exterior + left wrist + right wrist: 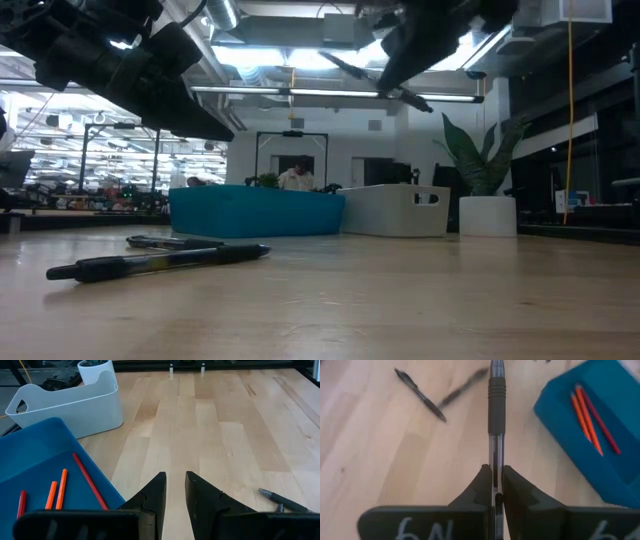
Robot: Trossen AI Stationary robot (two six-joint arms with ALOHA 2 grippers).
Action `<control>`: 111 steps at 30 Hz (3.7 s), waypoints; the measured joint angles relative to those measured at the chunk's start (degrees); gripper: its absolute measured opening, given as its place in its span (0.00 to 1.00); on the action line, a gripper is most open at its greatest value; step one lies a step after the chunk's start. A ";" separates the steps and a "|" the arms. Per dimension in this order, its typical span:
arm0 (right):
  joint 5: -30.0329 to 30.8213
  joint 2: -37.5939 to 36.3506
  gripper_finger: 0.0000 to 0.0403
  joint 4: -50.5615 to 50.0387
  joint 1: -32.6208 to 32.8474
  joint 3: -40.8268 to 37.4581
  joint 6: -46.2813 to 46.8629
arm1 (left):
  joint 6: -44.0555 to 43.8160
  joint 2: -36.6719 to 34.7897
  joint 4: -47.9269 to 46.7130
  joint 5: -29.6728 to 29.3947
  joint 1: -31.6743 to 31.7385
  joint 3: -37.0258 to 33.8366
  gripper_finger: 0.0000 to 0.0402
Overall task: Sort pens & pencils
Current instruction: Put the black pen into the gray bin
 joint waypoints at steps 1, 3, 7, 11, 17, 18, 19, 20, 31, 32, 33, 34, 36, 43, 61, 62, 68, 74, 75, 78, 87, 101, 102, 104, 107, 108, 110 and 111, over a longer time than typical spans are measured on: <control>-0.06 -1.93 0.06 1.89 0.04 -2.12 0.08 | 0.00 0.00 -0.02 0.00 -0.01 0.00 0.17; -0.08 -5.75 0.06 5.98 0.04 -6.17 0.23 | 0.00 0.00 0.04 0.00 0.00 0.00 0.17; -0.06 -12.56 0.06 12.54 -0.42 -14.05 0.18 | 0.00 0.00 0.05 0.00 0.03 0.00 0.17; -0.08 -18.88 0.06 21.32 -2.23 -22.27 0.07 | 0.00 0.00 0.30 -0.01 0.05 0.00 0.17; -1.89 -25.33 0.06 34.41 -5.69 -34.48 0.18 | 0.00 0.00 0.36 -0.02 0.05 0.00 0.17; -2.79 -26.09 0.06 36.58 -6.25 -36.29 0.22 | 0.00 0.00 0.40 -0.02 0.05 0.00 0.17; -3.61 -26.81 0.06 38.55 -6.84 -37.87 0.28 | 0.00 -0.01 0.50 -0.02 0.05 0.00 0.17; -4.44 -27.44 0.06 40.48 -7.40 -39.38 0.26 | 0.00 -0.01 0.51 -0.04 0.05 0.00 0.17; -8.27 -29.24 0.06 54.34 -13.98 -47.99 -0.07 | 1.88 0.00 4.38 -2.89 0.07 0.00 0.17; -8.24 -29.22 0.06 55.24 -14.62 -48.19 -0.27 | 2.43 -0.02 5.00 -3.74 0.07 0.00 0.17; -8.25 -29.22 0.06 56.60 -15.26 -48.42 -0.84 | 2.93 0.00 5.51 -4.63 0.06 0.00 0.17; -8.25 -29.22 0.06 57.77 -15.92 -48.57 -1.55 | 3.31 -0.01 6.08 -5.87 0.05 0.00 0.17; -8.32 -29.24 0.06 58.63 -17.47 -48.68 -1.61 | 4.27 -0.02 6.77 -8.93 0.07 0.00 0.17; -6.16 -28.66 0.06 60.34 -22.69 -48.70 -1.48 | 4.55 -0.02 7.20 -20.21 0.17 0.00 0.17; -7.86 -11.19 0.06 65.99 -32.37 -41.62 -1.63 | 4.44 -0.02 7.48 -13.47 6.01 0.00 0.17; -8.03 -10.17 0.06 65.41 -32.99 -40.64 -1.55 | 4.46 -0.02 7.47 -13.38 6.21 0.00 0.17; -8.15 -5.17 0.06 58.33 -36.91 -35.22 0.31 | 5.18 -0.02 7.41 -13.27 6.71 0.00 0.17; -11.74 -2.29 0.06 43.63 -39.86 -27.60 1.44 | 5.99 0.00 7.37 -13.26 6.71 0.00 0.17; -11.91 -1.85 0.06 40.80 -40.22 -26.11 1.43 | 5.99 0.00 7.36 -13.22 6.71 0.00 0.17; -11.99 -0.22 0.06 33.36 -41.19 -21.92 1.35 | 6.01 0.00 6.74 -12.29 6.71 0.00 0.17; -13.61 5.92 0.06 24.11 -43.18 -16.71 0.88 | 5.95 -0.02 6.54 -8.69 6.71 0.00 0.17; -13.61 10.34 0.06 23.35 -43.37 -16.59 -0.41 | 5.90 -0.01 6.50 -8.37 6.71 0.00 0.17; -13.51 10.34 0.06 23.37 -43.37 -16.59 -0.45 | 5.90 -0.02 6.50 -8.36 6.71 0.00 0.17; -13.50 10.34 0.06 23.37 -43.49 -16.59 -0.47 | 5.90 -0.01 6.50 -8.37 6.71 0.00 0.17; -13.84 10.34 0.06 22.85 -43.93 -16.59 -0.38 | 5.90 0.00 6.43 -8.37 6.71 0.00 0.17; -14.36 10.34 0.06 22.60 -44.08 -16.59 -0.24 | 5.90 -0.02 6.41 -8.37 6.71 0.00 0.17; -14.76 10.34 0.06 22.54 -44.18 -16.59 -0.01 | 5.88 -0.01 6.29 -8.37 6.71 0.00 0.17; -14.81 10.34 0.06 22.54 -44.18 -16.59 0.01 | 5.88 -0.01 6.16 -8.37 6.71 0.00 0.17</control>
